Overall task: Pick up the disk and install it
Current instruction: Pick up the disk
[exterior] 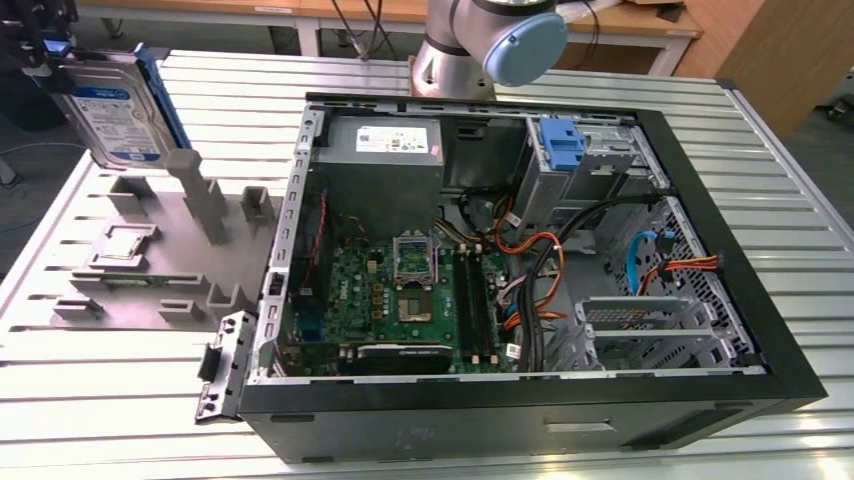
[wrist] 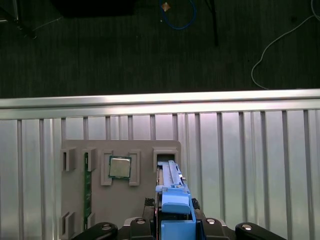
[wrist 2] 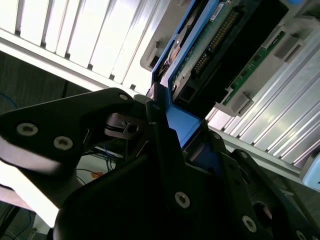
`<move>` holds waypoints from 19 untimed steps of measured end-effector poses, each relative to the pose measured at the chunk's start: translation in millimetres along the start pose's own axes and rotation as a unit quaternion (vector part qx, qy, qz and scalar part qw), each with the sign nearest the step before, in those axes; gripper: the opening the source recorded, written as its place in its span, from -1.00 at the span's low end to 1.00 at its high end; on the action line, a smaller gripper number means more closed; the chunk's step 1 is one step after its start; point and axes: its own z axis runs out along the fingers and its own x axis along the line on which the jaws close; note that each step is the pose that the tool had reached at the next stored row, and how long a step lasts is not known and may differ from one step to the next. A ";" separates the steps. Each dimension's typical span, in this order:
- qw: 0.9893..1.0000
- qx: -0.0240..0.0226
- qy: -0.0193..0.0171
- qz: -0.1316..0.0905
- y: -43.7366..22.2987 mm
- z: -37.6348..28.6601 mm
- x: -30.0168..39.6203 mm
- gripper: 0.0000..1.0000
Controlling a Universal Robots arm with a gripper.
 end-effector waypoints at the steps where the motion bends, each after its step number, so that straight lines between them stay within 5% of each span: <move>1: 1.000 0.000 0.000 0.000 0.0 -0.4 0.0 -0.27; 19: 1.000 0.000 0.000 0.000 0.1 -8.7 -0.1 -0.27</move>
